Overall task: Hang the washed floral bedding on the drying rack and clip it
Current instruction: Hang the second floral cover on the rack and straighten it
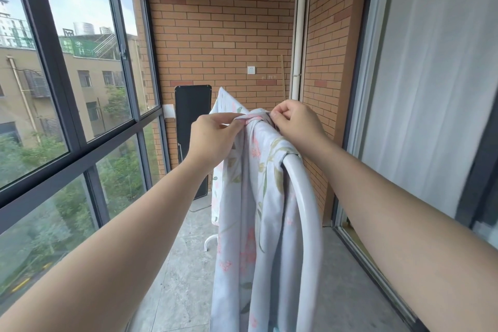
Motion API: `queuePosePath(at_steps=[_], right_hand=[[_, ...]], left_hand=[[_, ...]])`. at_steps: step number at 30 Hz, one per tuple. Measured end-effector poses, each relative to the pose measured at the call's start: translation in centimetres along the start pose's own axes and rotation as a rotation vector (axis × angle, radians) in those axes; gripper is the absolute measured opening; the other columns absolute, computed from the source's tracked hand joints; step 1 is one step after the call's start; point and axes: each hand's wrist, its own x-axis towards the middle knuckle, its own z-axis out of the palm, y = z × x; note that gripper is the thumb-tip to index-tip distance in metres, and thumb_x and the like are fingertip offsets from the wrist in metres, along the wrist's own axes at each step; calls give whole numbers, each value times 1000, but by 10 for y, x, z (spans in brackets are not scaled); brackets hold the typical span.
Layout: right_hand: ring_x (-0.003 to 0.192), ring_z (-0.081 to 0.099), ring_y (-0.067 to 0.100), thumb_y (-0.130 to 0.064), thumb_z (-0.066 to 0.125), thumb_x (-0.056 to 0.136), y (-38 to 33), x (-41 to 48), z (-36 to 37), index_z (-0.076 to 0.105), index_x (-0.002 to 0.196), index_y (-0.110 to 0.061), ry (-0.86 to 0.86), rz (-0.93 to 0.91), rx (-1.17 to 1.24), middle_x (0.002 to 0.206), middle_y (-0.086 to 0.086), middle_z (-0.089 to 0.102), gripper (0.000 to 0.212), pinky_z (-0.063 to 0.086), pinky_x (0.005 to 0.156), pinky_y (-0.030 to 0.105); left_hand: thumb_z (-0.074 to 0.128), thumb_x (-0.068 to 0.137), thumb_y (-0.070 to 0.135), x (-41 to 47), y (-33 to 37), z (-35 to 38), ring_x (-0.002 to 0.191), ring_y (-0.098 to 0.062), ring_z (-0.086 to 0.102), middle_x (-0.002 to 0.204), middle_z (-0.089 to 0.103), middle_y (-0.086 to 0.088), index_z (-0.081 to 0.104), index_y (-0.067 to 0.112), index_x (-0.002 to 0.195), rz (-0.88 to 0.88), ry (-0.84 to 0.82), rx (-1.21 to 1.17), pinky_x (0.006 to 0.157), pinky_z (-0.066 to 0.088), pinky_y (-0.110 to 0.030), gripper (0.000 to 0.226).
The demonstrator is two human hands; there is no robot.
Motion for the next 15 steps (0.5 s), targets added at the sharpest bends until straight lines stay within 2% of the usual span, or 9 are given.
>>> queuePosePath(at_steps=[2,4,6,7,9,12,13,15], right_hand=[[72,61,12,-31,54,97,-3,5,3,64,94,-21,-1,15,40,83,-4,71,15,39,57,24],[69,58,12,-29,53,98,-4,13,8,64,94,-19,2,42,101,82,-4,69,16,39,57,26],[65,53,12,-26,52,98,-5,23,13,64,89,-21,-11,88,178,77,-6,64,16,39,58,26],[64,51,12,-25,52,98,-5,27,15,63,86,-22,-25,110,222,75,-6,62,17,40,60,27],[68,50,15,-26,53,97,-5,36,19,62,83,-22,-55,162,302,77,-5,61,17,41,63,30],[71,49,18,-24,55,93,-3,47,29,61,81,-21,-84,256,422,77,-1,59,14,40,66,33],[70,48,18,-23,54,93,-2,51,32,61,80,-20,-92,276,448,76,-1,58,14,39,65,33],[65,46,16,-19,53,94,-4,58,38,60,80,-19,-104,290,458,74,0,57,16,37,59,29]], left_hand=[[70,88,28,6,2,0,87,4,69,90,75,20,81,31,94,-48,6,-53,73,53,-13,13],[73,84,27,13,2,1,89,-6,71,86,77,16,81,33,82,-137,-2,-135,79,57,-24,10],[74,82,23,22,2,3,85,-18,71,85,77,6,81,30,73,-225,-28,-224,76,58,-35,13],[73,82,21,25,2,4,79,-22,68,85,77,1,81,26,74,-260,-34,-259,70,56,-36,12],[70,84,18,32,-2,7,69,-21,57,82,71,-5,81,20,80,-309,-31,-297,59,45,-31,11],[63,86,12,44,-12,8,55,-10,50,76,62,-2,78,11,91,-362,-59,-323,52,36,-18,16],[65,82,14,47,-14,8,59,-10,53,77,62,-3,78,12,91,-407,-80,-357,58,37,-19,16],[69,68,21,55,-21,8,76,-21,54,83,62,-9,75,12,85,-511,-117,-447,73,36,-33,20]])
